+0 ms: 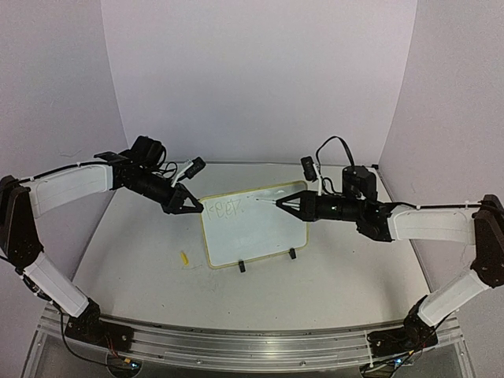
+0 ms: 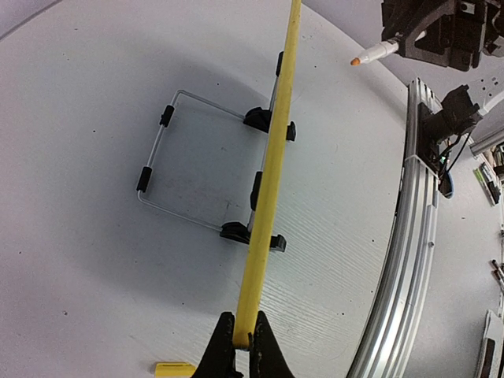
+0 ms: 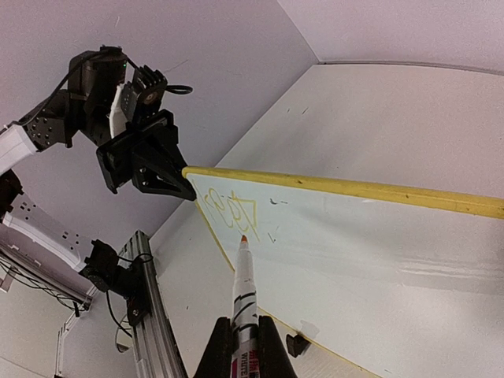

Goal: Write a sentence on the whiteboard
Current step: Write on the whiteboard with the whiteboard marker without the cap.

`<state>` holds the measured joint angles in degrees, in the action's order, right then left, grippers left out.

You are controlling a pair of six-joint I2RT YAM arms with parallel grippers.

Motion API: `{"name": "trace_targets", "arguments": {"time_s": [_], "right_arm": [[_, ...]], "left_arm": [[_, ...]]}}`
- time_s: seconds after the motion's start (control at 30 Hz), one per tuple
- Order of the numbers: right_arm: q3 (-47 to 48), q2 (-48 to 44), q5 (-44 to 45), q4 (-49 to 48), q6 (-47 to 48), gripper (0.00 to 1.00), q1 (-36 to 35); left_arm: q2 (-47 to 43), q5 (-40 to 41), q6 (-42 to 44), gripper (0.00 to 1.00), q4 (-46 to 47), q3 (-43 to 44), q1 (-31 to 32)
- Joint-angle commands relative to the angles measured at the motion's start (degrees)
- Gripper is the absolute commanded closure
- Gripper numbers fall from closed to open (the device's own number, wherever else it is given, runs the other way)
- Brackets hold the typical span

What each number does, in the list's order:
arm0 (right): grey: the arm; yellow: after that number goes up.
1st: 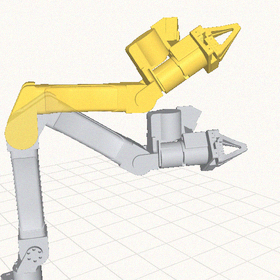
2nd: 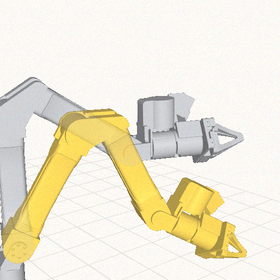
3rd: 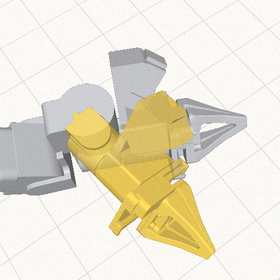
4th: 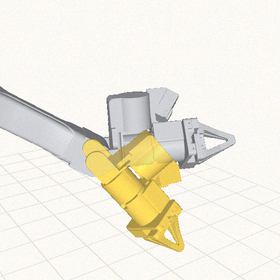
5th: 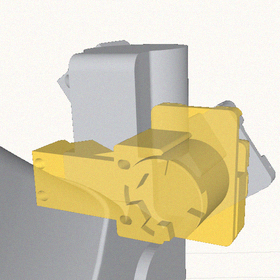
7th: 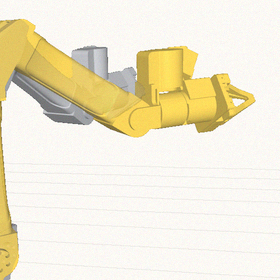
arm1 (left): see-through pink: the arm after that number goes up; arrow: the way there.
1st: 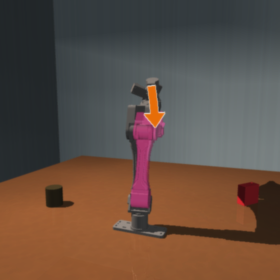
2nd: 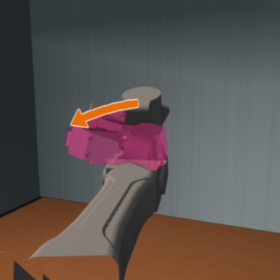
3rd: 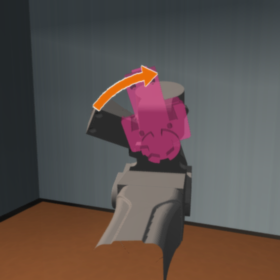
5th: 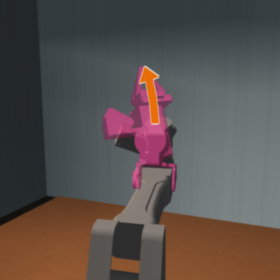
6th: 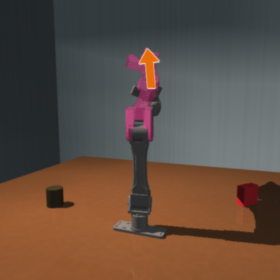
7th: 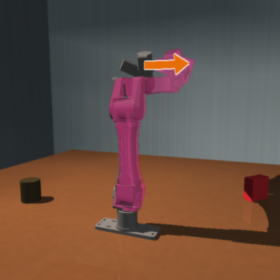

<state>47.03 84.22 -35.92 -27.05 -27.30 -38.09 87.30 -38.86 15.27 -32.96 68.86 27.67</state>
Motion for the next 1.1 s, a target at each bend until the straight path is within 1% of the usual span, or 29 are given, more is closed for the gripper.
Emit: {"name": "trace_targets", "arguments": {"time_s": [0.0, 0.17, 0.47, 0.7, 1.07], "right_arm": [[2.49, 1.77, -5.79, -0.44, 1.19, 1.00, 1.76], [4.93, 4.47, -5.52, -0.28, 1.57, 1.00, 2.00], [6.37, 7.52, -4.07, 1.28, 2.27, 1.00, 1.96], [7.07, 8.78, -3.10, 2.90, 3.15, 1.00, 1.96], [7.82, 8.86, 0.94, 3.02, 2.87, 1.00, 1.96]], "left_arm": [[-1.83, 2.96, 2.02, 1.00, 0.35, -0.20, 0.11], [-1.48, 3.15, 2.11, 1.00, 0.26, -0.22, 0.11], [-1.12, 3.25, 2.15, 1.00, 0.19, -0.06, 0.10], [-0.80, 3.27, 2.31, 1.00, 0.15, 0.01, 0.11], [-0.49, 3.27, 2.38, 1.00, 0.09, 0.14, 0.14]]}}
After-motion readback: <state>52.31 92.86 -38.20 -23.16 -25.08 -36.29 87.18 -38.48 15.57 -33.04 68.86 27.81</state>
